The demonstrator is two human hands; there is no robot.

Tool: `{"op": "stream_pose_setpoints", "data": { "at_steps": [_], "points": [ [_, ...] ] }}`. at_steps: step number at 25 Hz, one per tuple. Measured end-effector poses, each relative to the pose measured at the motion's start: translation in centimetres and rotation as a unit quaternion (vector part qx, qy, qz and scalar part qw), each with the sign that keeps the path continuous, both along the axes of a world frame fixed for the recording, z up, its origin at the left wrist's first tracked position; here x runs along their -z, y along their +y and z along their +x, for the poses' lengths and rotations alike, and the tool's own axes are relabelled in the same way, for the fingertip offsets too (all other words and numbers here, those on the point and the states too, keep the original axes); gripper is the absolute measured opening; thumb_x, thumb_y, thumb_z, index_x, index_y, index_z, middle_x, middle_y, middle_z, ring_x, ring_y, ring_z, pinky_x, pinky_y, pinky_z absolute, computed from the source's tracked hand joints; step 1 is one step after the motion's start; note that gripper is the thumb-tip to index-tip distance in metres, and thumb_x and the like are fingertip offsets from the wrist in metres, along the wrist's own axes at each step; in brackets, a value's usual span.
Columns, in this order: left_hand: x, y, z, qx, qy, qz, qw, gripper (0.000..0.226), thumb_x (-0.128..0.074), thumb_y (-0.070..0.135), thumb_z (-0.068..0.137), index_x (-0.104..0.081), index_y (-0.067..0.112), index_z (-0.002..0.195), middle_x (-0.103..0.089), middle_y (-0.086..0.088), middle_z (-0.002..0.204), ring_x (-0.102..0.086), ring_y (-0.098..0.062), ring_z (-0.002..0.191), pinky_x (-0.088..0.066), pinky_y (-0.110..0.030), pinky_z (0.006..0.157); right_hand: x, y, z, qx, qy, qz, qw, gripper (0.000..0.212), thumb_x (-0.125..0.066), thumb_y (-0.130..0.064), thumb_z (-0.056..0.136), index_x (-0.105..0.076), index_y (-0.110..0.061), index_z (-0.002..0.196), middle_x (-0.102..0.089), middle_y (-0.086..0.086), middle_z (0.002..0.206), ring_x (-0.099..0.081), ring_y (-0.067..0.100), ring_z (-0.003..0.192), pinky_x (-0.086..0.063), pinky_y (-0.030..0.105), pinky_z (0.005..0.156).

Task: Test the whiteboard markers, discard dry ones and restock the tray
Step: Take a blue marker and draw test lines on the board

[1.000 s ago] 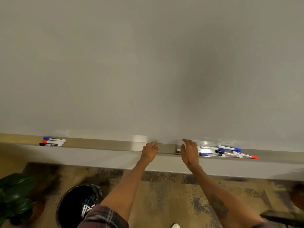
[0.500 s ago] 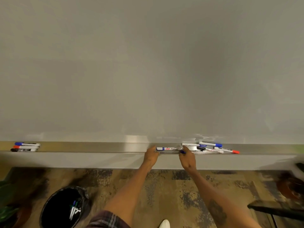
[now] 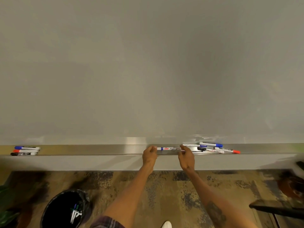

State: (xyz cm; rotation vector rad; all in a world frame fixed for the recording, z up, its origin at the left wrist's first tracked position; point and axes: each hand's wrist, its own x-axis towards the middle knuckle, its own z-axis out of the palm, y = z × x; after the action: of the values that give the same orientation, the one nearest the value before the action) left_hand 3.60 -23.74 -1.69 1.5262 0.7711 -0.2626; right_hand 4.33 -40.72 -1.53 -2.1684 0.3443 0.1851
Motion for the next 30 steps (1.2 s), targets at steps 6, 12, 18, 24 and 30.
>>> {"op": "stream_pose_setpoints", "data": {
  "at_steps": [6, 12, 18, 24, 30],
  "points": [
    [-2.7, 3.8, -0.1, -0.204, -0.054, -0.127, 0.969, 0.025, -0.066, 0.002, 0.092, -0.069, 0.009, 0.116, -0.066, -0.007, 0.107, -0.066, -0.025, 0.101, -0.057, -0.038, 0.093, -2.1, 4.9, -0.8, -0.003, -0.059, 0.056, 0.997, 0.028, -0.062, -0.02, 0.095, -0.063, -0.007, 0.121, -0.054, 0.011, 0.123, -0.059, 0.02, 0.103, -0.05, 0.033, 0.095],
    [-7.6, 9.4, -0.9, -0.23, -0.18, -0.11, 0.95, 0.014, -0.063, 0.001, 0.093, -0.071, 0.007, 0.103, -0.07, -0.011, 0.098, -0.065, -0.024, 0.09, -0.059, -0.023, 0.071, -4.7, 10.2, -1.8, -0.077, -0.109, 0.049, 0.99, 0.017, -0.063, -0.027, 0.095, -0.066, -0.017, 0.109, -0.058, 0.004, 0.108, -0.06, 0.016, 0.092, -0.044, 0.014, 0.076],
    [-13.4, 14.5, -2.8, -0.113, -0.303, -0.047, 0.945, 0.015, -0.063, 0.009, 0.095, -0.071, 0.005, 0.106, -0.076, -0.008, 0.1, -0.071, -0.022, 0.096, -0.057, -0.034, 0.087, -9.3, 18.0, -2.3, -0.187, -0.228, -0.054, 0.954, 0.038, -0.049, -0.047, 0.099, -0.064, -0.021, 0.122, -0.064, -0.007, 0.109, -0.06, 0.01, 0.094, -0.049, 0.026, 0.083],
    [-18.9, 17.7, -4.1, -0.109, -0.37, -0.038, 0.922, 0.016, -0.061, 0.014, 0.097, -0.071, 0.009, 0.108, -0.076, -0.004, 0.1, -0.07, -0.019, 0.099, -0.055, -0.034, 0.093, -15.5, 25.2, -2.7, -0.21, -0.264, 0.059, 0.94, 0.026, -0.039, -0.036, 0.105, -0.058, -0.02, 0.114, -0.064, -0.007, 0.096, -0.061, 0.008, 0.083, -0.054, 0.033, 0.077],
    [-25.2, 19.1, -4.3, -0.11, -0.428, -0.059, 0.895, 0.025, -0.06, 0.018, 0.098, -0.069, 0.009, 0.119, -0.076, -0.003, 0.106, -0.07, -0.015, 0.105, -0.055, -0.026, 0.094, -22.1, 28.4, -2.7, -0.178, -0.345, 0.067, 0.919, 0.033, -0.042, -0.028, 0.105, -0.052, -0.015, 0.133, -0.065, -0.002, 0.119, -0.062, 0.009, 0.101, -0.046, 0.017, 0.085]
  ]
}}
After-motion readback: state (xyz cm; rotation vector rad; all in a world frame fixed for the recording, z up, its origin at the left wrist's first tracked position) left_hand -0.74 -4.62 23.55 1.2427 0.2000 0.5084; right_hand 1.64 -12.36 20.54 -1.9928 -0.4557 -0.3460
